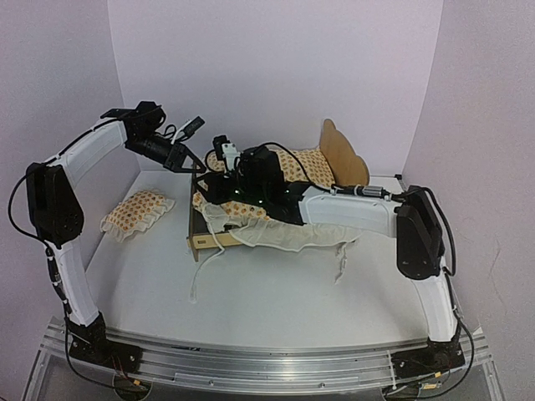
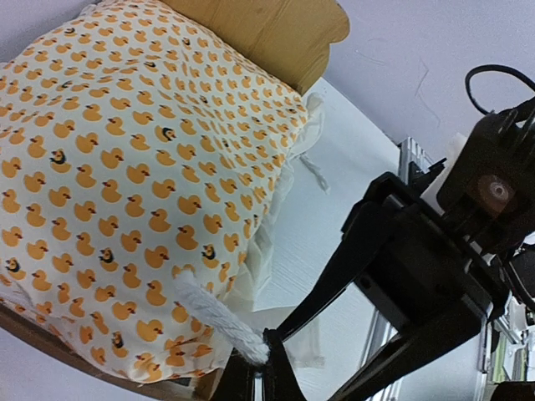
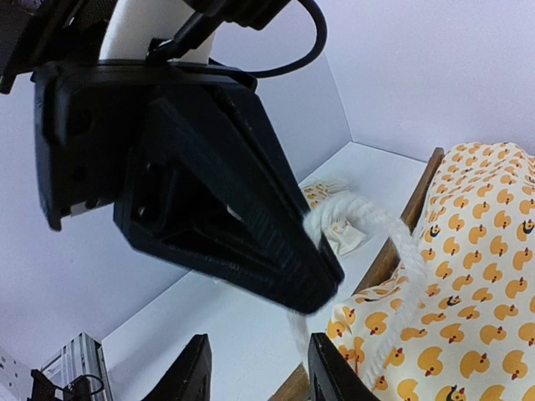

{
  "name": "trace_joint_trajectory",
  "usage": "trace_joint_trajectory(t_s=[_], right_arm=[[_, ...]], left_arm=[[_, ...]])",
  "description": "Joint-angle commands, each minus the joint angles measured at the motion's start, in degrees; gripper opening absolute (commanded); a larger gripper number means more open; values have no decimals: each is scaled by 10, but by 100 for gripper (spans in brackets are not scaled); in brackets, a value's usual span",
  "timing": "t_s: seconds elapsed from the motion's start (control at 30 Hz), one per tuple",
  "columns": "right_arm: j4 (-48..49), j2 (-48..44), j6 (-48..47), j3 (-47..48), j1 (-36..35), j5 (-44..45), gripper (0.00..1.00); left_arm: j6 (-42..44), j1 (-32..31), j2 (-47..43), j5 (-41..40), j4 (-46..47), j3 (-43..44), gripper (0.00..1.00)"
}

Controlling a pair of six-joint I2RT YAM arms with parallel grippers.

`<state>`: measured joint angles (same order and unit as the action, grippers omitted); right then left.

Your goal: Set up the pet bed

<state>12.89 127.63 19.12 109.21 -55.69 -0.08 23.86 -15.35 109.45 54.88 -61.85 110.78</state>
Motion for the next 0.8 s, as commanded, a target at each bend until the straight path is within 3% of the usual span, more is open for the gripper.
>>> trace_joint_trajectory(t_s=[0.0, 0.2, 0.27, 0.37, 0.57, 0.77], right_arm=[[14, -96, -27, -66, 3, -28, 41], [-12, -119, -22, -94, 7, 52, 48], [-30, -96, -1, -72, 7, 50, 58], [-45, -72, 36, -46, 6, 26, 66], [-38, -112, 0, -90, -38, 7, 59], [-26, -113, 72, -134, -45, -52, 46]], left_arm=[[35, 28, -45, -57, 26, 12, 0], [55, 38, -44, -30, 10, 29, 0], [44, 38, -44, -19, 15, 29, 0], [36, 38, -46, -17, 22, 31, 0], [18, 37, -44, -21, 47, 25, 0], [12, 38, -35, -7, 51, 32, 0]])
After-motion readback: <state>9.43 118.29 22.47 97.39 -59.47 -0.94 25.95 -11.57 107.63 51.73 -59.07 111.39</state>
